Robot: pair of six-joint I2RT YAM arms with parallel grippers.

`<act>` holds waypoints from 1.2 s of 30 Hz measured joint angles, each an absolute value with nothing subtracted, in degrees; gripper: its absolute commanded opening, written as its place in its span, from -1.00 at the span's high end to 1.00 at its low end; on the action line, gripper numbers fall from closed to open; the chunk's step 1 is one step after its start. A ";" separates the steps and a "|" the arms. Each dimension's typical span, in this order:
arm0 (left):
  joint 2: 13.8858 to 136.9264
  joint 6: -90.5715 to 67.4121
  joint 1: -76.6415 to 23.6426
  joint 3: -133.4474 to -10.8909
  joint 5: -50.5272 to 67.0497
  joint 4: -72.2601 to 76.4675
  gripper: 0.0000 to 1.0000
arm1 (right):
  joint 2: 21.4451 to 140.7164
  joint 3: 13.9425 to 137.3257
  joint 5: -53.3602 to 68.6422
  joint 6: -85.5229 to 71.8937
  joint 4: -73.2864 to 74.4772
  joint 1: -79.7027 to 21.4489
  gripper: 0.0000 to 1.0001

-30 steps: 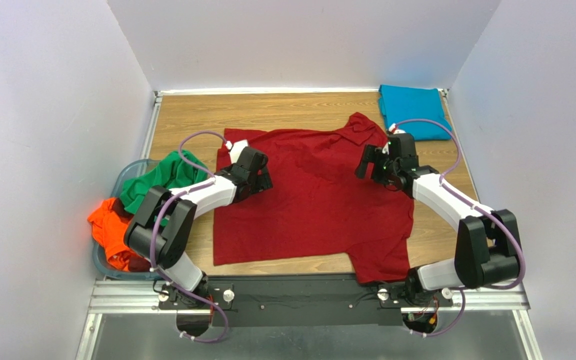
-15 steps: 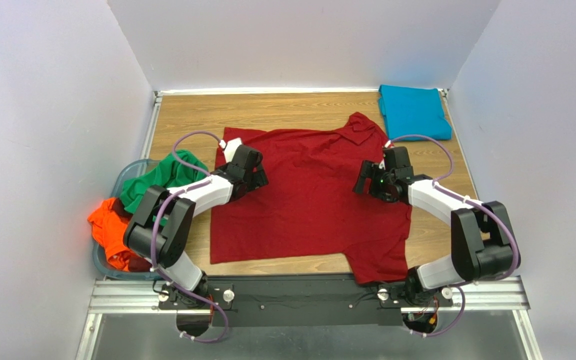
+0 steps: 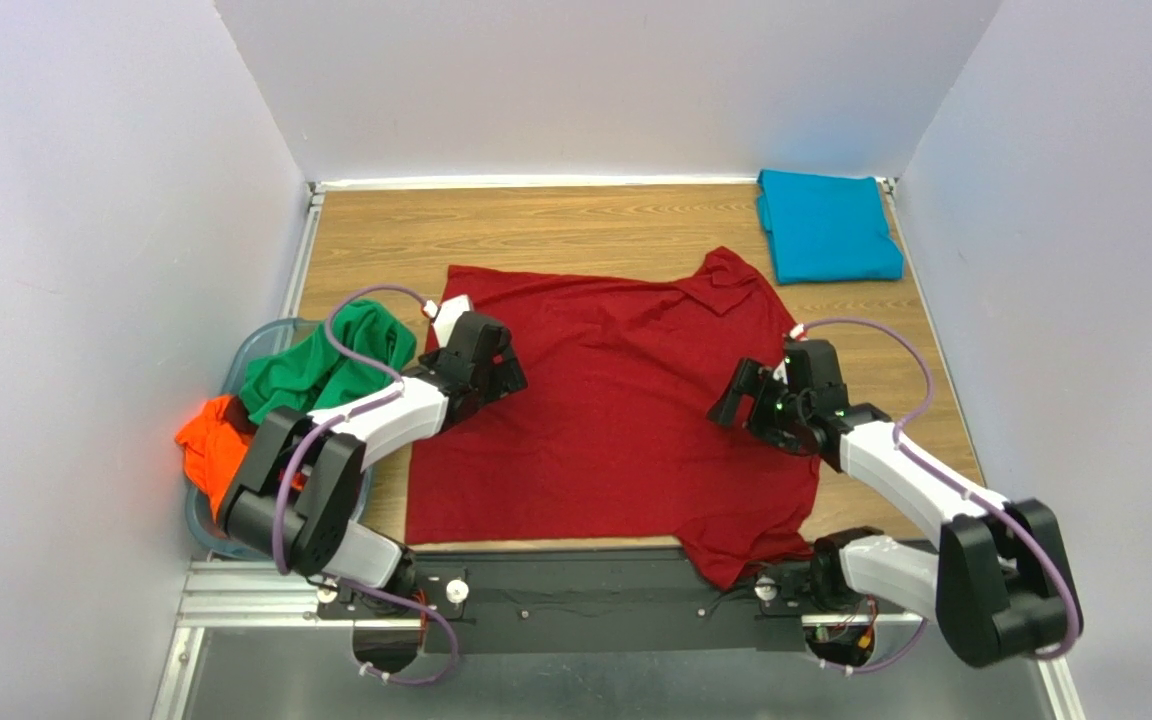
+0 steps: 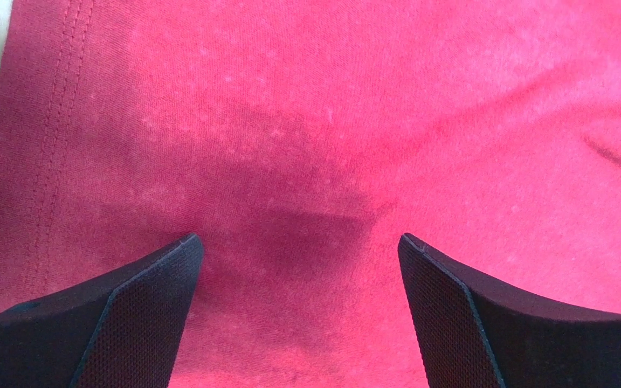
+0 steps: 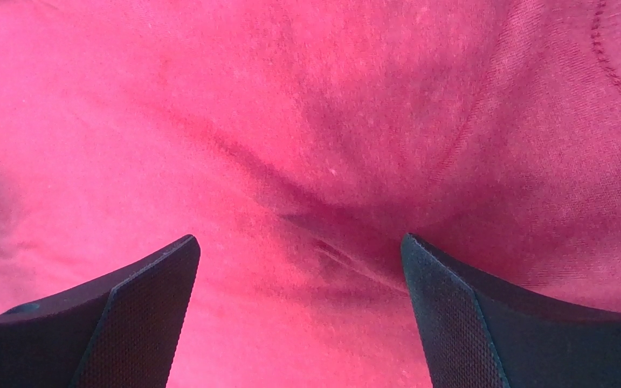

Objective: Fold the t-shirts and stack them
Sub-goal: Flatten the tshirt out

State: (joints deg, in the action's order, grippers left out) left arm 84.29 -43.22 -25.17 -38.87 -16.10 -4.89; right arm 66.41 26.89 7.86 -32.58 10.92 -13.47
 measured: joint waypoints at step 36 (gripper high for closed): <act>89.82 -37.76 -28.97 -44.99 -9.23 -1.54 -0.97 | 113.36 76.20 -6.26 -27.62 17.78 -13.91 -0.37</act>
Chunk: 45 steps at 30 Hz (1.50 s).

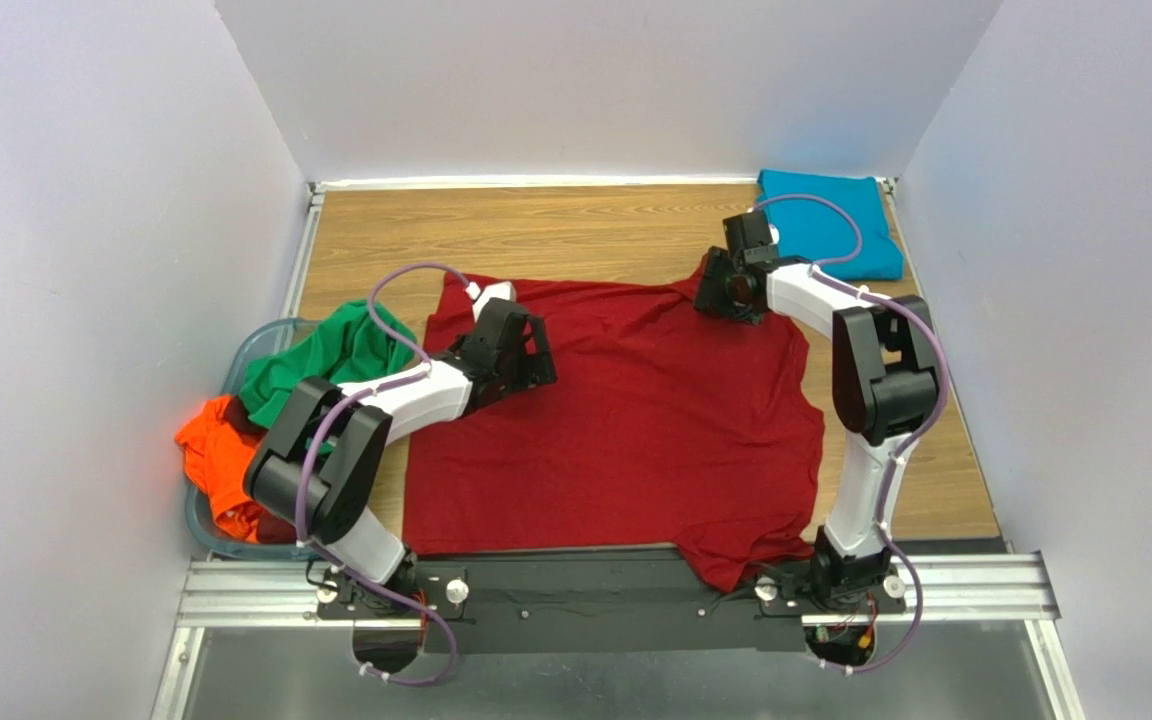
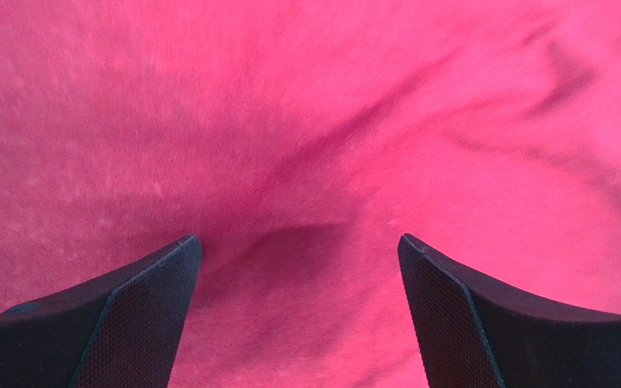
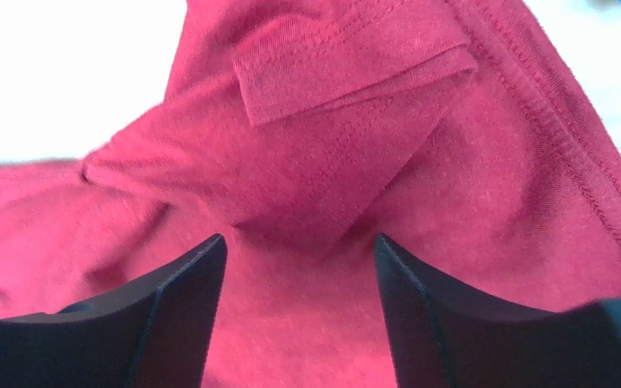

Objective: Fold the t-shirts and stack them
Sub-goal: Flatten the tshirt out

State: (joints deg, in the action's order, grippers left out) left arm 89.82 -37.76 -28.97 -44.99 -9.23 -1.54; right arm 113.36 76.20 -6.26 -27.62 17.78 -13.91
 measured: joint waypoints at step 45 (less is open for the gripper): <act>91.09 -35.77 -28.97 -43.22 -9.19 3.62 -0.97 | 138.54 117.67 0.36 -23.46 17.58 -15.81 0.10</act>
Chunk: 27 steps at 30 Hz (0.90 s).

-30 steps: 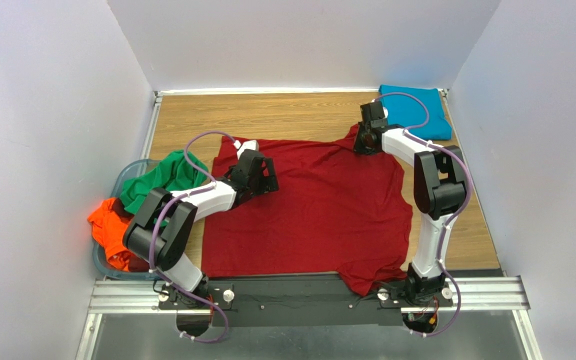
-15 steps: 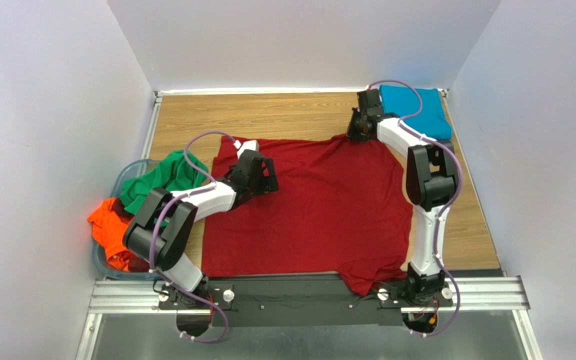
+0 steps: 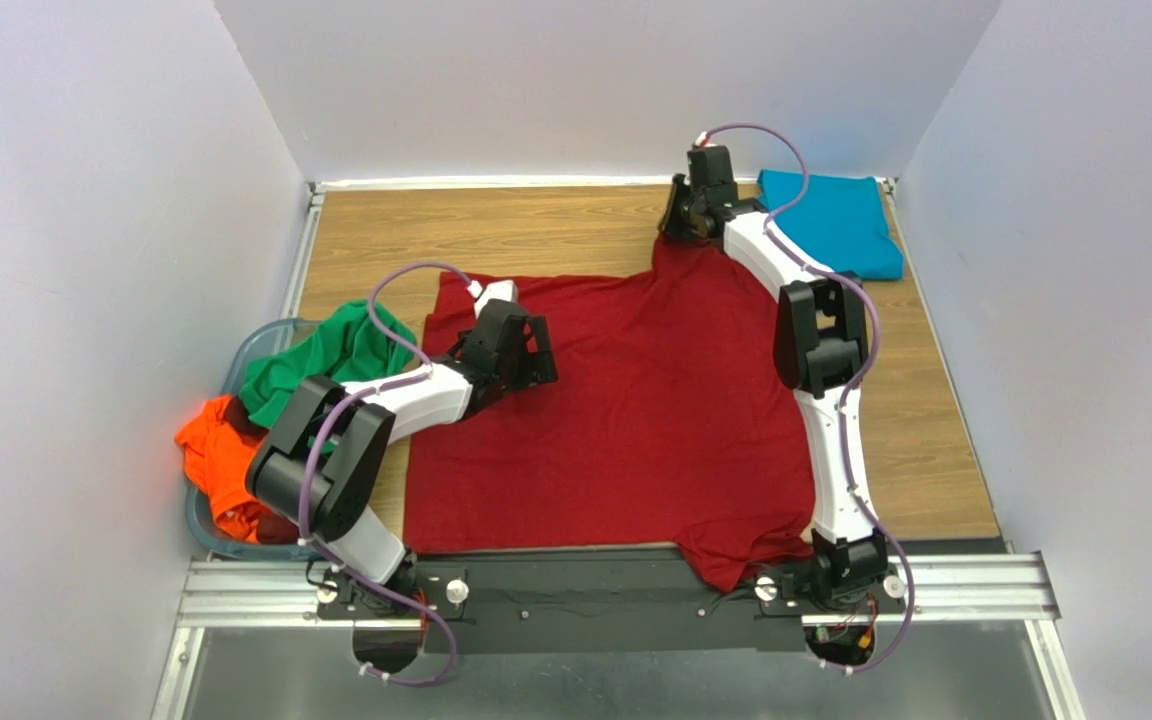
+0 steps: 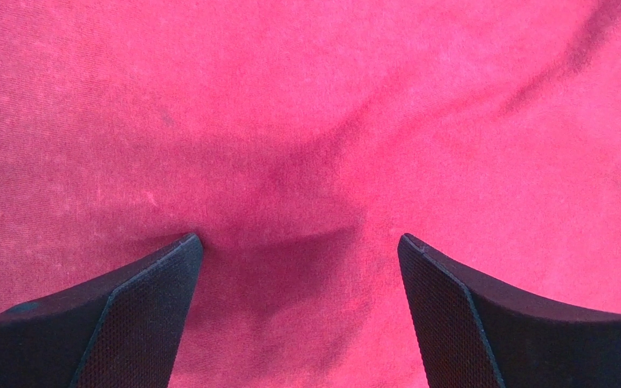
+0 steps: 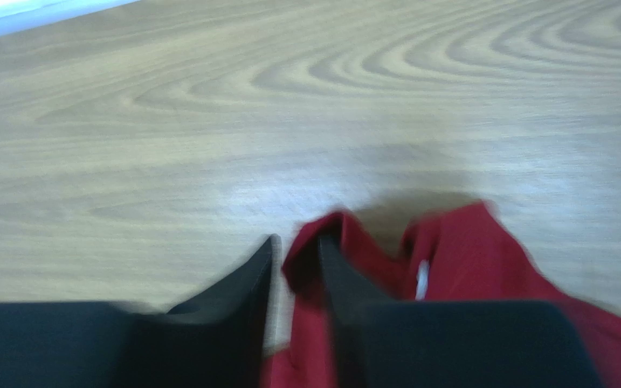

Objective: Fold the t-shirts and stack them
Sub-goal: Flatten the tshirt out

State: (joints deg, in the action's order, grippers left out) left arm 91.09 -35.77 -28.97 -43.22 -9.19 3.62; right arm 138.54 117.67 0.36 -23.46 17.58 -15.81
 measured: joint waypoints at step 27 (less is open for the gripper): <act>89.49 -35.86 -28.97 -41.58 -9.23 3.79 -0.97 | 131.72 109.62 -0.82 -17.56 17.37 -13.63 -1.00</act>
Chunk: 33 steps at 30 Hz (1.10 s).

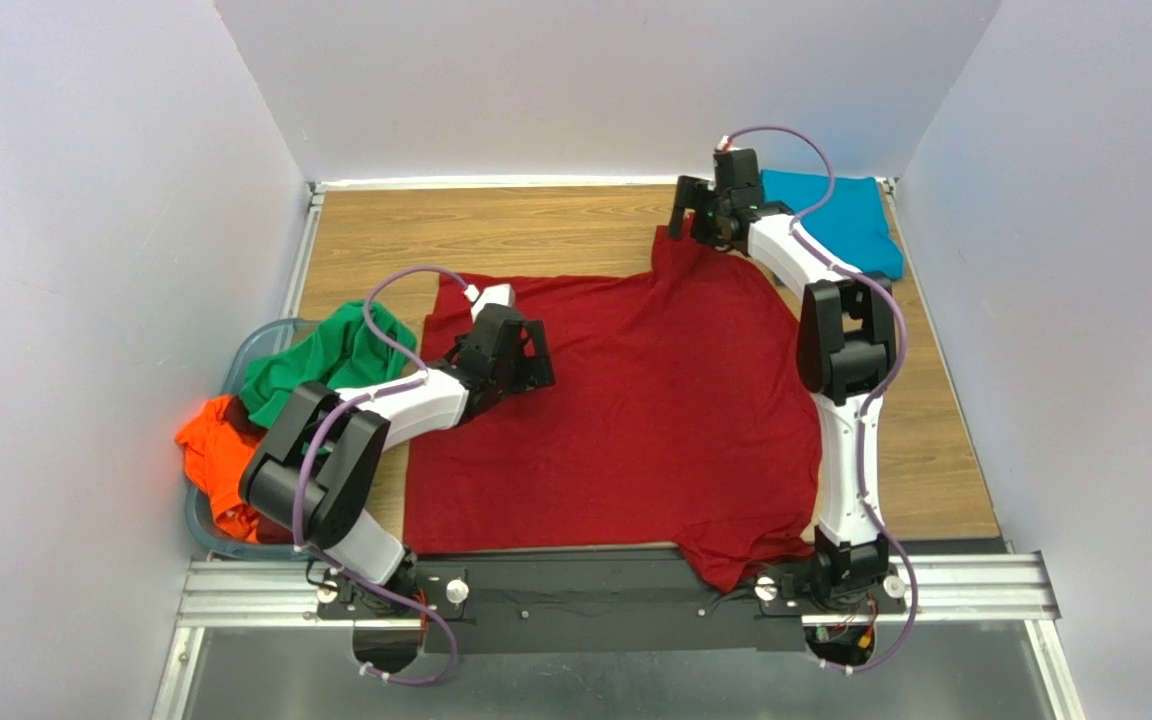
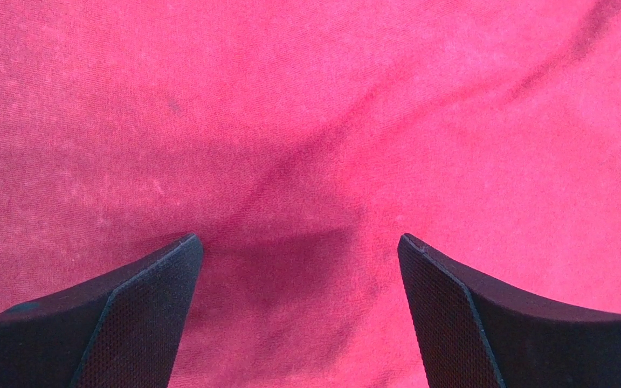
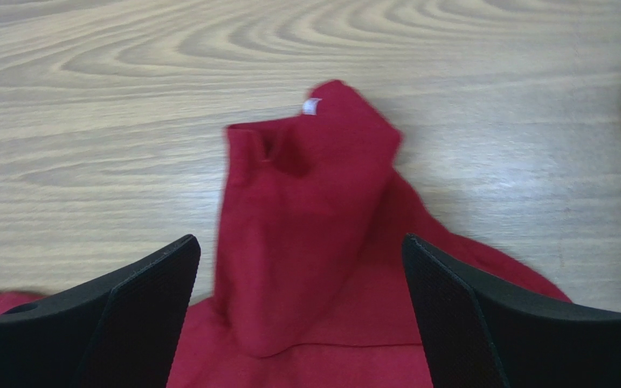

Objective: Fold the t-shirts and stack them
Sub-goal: Flatten the tshirt out

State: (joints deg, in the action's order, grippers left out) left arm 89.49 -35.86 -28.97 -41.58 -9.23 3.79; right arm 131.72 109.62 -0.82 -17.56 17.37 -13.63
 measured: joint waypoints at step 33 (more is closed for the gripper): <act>85.41 -36.34 -28.97 -38.26 -9.34 2.83 -0.97 | 128.09 95.64 -2.98 -25.45 12.51 -7.11 -1.00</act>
